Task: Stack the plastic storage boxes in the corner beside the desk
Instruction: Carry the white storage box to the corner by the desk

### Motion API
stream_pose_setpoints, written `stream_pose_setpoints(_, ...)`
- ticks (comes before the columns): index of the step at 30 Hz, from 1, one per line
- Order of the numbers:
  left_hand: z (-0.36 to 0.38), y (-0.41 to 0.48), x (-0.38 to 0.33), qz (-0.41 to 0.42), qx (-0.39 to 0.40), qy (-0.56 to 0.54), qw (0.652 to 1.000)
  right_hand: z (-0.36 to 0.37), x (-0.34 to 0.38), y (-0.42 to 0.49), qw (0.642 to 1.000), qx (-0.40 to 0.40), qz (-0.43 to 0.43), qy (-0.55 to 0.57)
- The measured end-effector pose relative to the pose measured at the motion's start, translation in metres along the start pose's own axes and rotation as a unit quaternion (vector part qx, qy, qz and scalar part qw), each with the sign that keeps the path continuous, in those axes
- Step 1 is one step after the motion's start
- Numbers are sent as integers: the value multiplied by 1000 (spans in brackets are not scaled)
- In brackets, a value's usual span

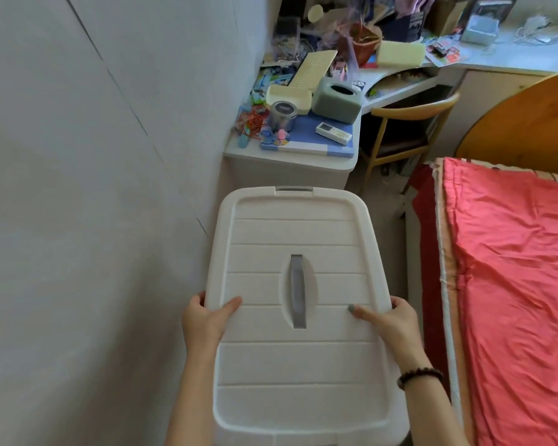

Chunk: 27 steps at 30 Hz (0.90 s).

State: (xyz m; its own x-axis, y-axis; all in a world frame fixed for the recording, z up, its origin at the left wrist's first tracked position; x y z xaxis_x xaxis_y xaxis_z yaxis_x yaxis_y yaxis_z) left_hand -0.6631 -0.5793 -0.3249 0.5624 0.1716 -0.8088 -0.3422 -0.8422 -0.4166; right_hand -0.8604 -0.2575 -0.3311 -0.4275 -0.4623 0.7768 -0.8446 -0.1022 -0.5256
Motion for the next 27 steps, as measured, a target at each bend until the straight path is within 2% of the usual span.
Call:
stream_pose_setpoints(5,11,62,0,-16,12,-1,1000,44,4,30,999,-19,29,-17)
stream_pose_setpoints(13,52,167,22,-13,49,92,994,110,-16,102,996,-25,70,-43)
stream_pose_setpoints(27,131,282,135,-64,80,190,976,185,-85,237,980,6,127,-156)
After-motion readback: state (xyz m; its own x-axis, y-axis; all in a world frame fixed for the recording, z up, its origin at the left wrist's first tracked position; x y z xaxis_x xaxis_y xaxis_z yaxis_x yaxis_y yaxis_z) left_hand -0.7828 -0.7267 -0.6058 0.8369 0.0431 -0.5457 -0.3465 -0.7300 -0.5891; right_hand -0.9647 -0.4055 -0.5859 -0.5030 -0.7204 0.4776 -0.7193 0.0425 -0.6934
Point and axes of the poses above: each hand's wrist, its own y-axis towards the middle knuckle, its own z-axis out of the palm, x = y × z, the point moved 6 cm from there along y, towards the middle knuckle, and after that the axes turned 1 degree about x, right-handed, at the moved point
